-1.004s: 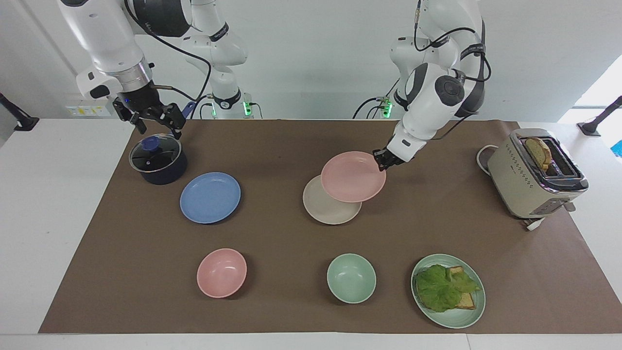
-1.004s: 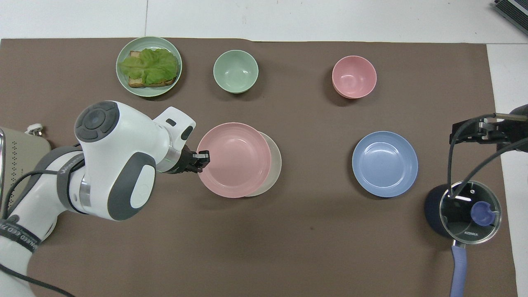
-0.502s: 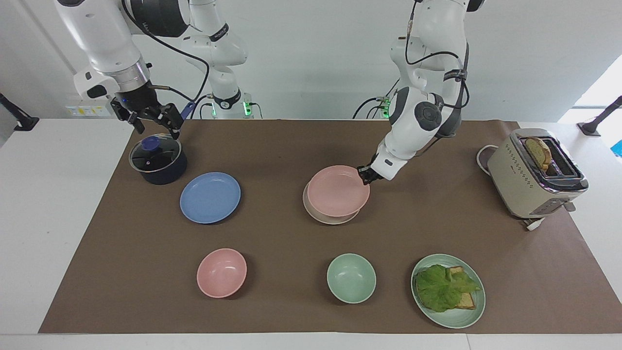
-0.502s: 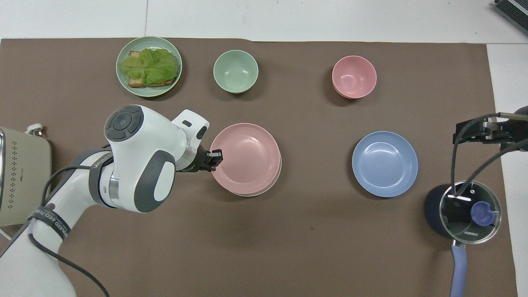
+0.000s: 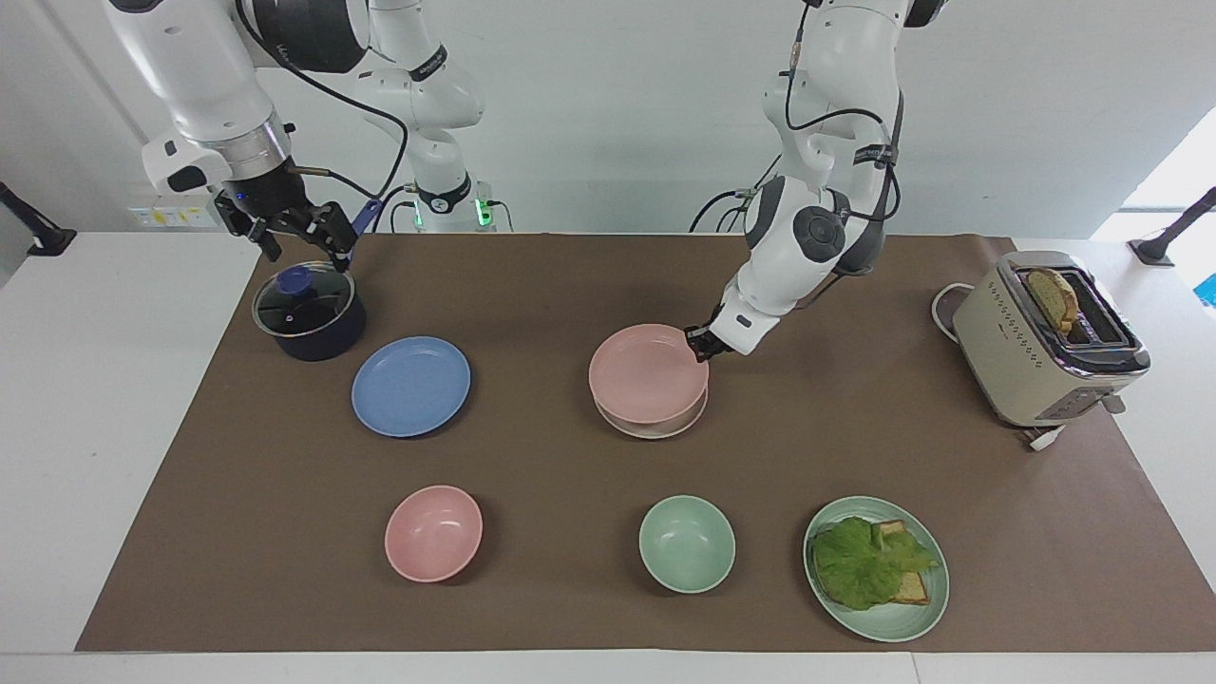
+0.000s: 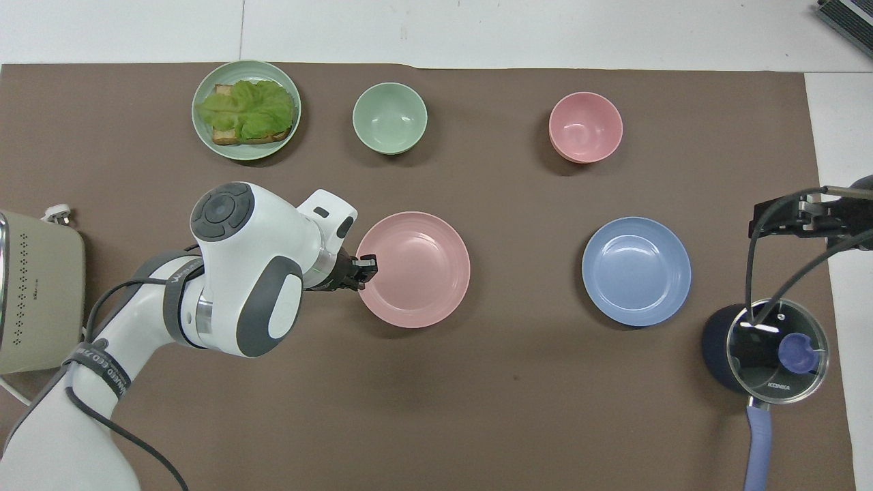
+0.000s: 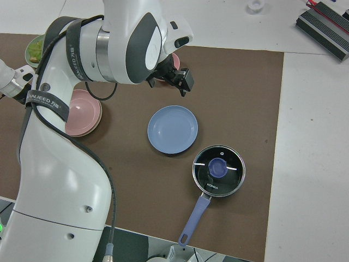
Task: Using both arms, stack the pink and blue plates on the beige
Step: 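Lift the pink plate with the left gripper onto the beige plate, then open the left gripper and withdraw it back to rest, then reach the right gripper to the blue plate rim and grasp it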
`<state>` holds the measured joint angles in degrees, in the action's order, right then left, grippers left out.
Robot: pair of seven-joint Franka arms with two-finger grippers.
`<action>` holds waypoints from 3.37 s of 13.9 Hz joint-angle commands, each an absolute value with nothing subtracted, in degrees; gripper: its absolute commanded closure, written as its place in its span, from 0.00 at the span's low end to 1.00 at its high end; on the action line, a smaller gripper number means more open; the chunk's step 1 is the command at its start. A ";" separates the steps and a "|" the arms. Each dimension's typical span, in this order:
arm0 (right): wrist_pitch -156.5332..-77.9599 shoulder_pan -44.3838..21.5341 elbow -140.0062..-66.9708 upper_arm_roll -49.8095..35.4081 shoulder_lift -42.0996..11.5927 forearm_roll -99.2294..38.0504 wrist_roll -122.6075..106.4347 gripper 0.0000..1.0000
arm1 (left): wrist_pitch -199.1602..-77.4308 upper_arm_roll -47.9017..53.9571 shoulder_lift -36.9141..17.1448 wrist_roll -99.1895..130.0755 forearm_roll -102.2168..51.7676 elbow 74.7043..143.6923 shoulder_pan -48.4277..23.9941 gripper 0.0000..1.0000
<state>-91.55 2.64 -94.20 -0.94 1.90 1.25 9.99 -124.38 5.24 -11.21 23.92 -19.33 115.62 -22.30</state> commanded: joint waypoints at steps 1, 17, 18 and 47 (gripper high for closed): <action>-91.93 3.43 -94.13 -1.32 2.02 0.00 9.05 0.00 | -126.03 4.31 -10.90 24.08 -20.48 116.28 -23.47 1.00; -92.37 3.69 -94.04 -1.14 1.93 -0.09 8.53 0.00 | -114.87 3.60 -9.59 19.11 -1.32 110.30 -13.12 0.00; -93.33 3.78 -94.04 -1.14 1.93 -0.09 8.53 0.00 | -114.79 3.60 -8.54 15.33 -1.32 110.30 -10.92 0.00; -122.77 8.78 -118.03 -1.14 -4.30 0.53 -1.31 0.00 | -93.60 1.76 3.16 1.58 -0.62 93.16 1.76 0.00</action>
<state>-119.45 7.26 -115.23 -0.90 -4.18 1.27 1.70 -94.50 1.79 2.85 1.96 -1.29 93.06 1.76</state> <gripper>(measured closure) 0.000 0.000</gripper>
